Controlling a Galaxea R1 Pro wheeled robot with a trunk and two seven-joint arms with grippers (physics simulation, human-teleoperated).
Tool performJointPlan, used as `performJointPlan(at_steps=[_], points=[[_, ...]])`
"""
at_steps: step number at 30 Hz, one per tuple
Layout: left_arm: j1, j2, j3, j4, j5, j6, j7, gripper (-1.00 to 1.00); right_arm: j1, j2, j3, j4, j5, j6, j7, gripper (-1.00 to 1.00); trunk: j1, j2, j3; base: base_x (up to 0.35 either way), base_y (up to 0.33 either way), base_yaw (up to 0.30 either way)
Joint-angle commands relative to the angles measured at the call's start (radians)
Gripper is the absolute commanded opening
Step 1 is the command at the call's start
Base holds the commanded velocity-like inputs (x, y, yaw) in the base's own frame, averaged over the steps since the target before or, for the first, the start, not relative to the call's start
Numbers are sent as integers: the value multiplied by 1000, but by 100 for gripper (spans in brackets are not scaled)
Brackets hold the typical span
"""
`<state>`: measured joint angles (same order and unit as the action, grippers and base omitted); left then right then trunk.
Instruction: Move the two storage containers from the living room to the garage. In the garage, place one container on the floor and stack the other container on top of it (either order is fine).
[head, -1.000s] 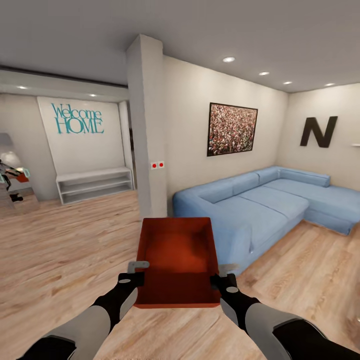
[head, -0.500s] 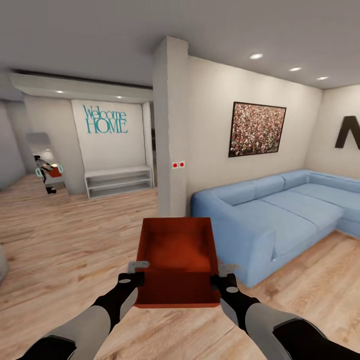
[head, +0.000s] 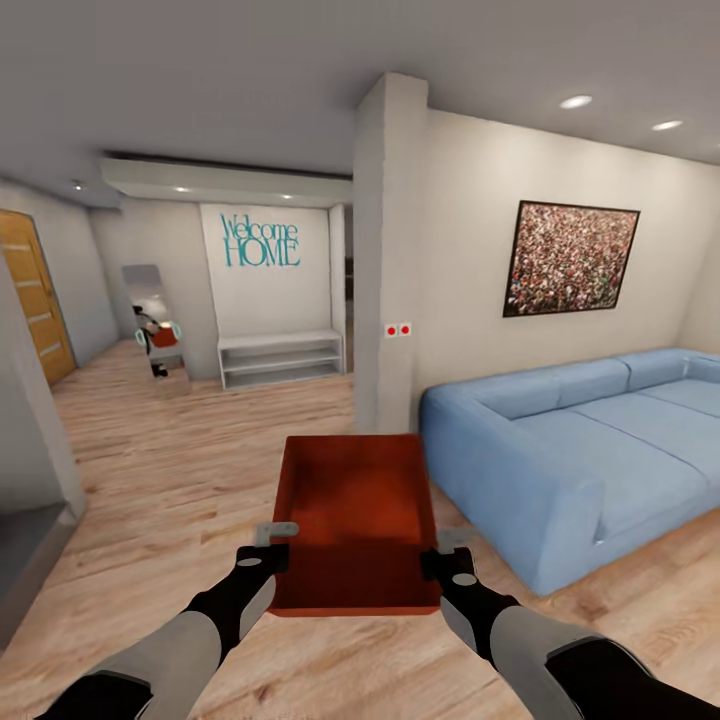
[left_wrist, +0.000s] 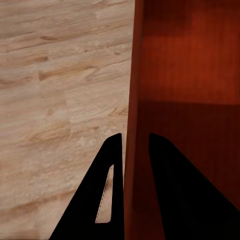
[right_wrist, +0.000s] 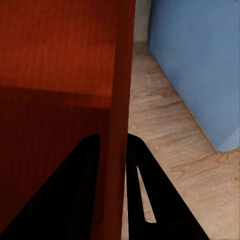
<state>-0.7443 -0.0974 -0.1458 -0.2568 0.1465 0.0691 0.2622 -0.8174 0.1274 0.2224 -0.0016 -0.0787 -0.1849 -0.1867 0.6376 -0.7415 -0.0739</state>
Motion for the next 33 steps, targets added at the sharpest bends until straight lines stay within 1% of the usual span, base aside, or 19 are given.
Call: performJointPlan(at_steps=[1, 33], points=[[-1, 1, 40, -27, -18, 6, 11, -100, 0, 0, -22, 3, -16, -4, -4, -100, 0, -1, -2, 0, 0, 276], [-2, 1, 42, -27, -18, 6, 10, -100, 0, 0, -23, 3, -16, -4, -4, -100, 0, -1, -2, 0, 0, 276]])
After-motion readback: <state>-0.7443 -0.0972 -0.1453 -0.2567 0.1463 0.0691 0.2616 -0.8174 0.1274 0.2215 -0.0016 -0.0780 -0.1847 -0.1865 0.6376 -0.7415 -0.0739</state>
